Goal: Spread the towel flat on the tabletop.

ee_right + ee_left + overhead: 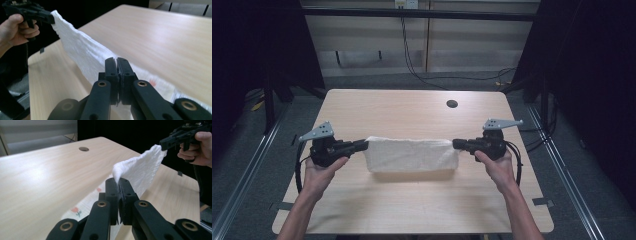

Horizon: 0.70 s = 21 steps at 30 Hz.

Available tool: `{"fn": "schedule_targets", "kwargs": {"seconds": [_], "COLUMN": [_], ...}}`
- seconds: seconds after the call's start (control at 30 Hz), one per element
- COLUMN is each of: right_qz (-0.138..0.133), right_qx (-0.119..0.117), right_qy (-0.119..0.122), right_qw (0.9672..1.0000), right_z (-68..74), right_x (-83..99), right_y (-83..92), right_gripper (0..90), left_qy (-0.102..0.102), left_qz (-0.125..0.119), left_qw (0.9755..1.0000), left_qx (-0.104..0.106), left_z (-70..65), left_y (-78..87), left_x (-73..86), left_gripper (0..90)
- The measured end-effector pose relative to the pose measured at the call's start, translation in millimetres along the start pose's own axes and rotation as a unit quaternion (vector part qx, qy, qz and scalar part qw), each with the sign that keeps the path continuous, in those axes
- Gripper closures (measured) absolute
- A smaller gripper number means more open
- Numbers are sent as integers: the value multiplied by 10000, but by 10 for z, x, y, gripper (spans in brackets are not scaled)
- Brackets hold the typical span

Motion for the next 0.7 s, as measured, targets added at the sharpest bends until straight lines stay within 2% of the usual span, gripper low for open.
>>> {"fn": "schedule_targets", "kwargs": {"seconds": [0.03,0.07,0.1,0.13,0.17,0.2,0.27,0.33,0.37,0.43,0.5,0.53,0.57,0.6,0.63,0.7], "right_qz": [96,96,163,163,177,252,268,399,516,581,690,690,774,774,855,895], "right_qx": [29,29,7,7,-6,-52,-79,-98,-134,-109,-151,-151,-201,-201,-257,-273], "right_qy": [-12,-12,-52,-52,-60,-84,-81,-99,-121,-94,-142,-142,-174,-174,-206,-200], "right_qw": [9999,9999,9999,9999,9998,9996,9996,9991,9985,9982,9974,9974,9966,9966,9958,9954], "right_z": [20,20,46,46,58,110,133,174,205,211,277,277,307,307,339,358], "right_x": [120,120,234,234,275,396,445,561,674,720,875,875,955,955,1040,1080], "right_y": [-3,-3,-10,-10,-12,-19,-23,-47,-62,-60,-28,-28,-22,-22,-22,-22], "right_gripper": [878,878,878,878,878,877,877,876,875,875,871,871,866,866,864,852], "left_qy": [-16,-16,-66,-66,-98,-35,-64,-22,-106,-106,-85,-118,-53,-53,-88,-145], "left_qz": [118,118,360,360,487,611,689,858,1070,1109,1151,1170,1190,1190,1262,1372], "left_qw": [9999,9999,9993,9993,9988,9981,9976,9961,9940,9936,9928,9926,9923,9923,9913,9896], "left_qx": [8,8,-12,-12,-13,103,66,198,187,203,313,316,338,338,369,409], "left_z": [-33,-33,-58,-58,-81,-139,-154,-220,-265,-295,-358,-369,-378,-378,-416,-474], "left_y": [-15,-15,-38,-38,-35,-35,-40,-79,-102,-97,-78,-77,-82,-82,-82,-82], "left_x": [106,106,235,235,317,450,502,643,758,812,876,894,929,929,967,1035], "left_gripper": [873,873,872,872,872,872,871,871,869,869,866,866,861,858,854,848]}}
Point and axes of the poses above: each handheld gripper's, and its own axes: y roughly backward along the jaws, x roughly out of its underside, z roughly to its left, the point moved 10 cm from there along -y, roughly forward along the jaws, and after that the axes turned 5 degrees about z, right-handed, at the moved point
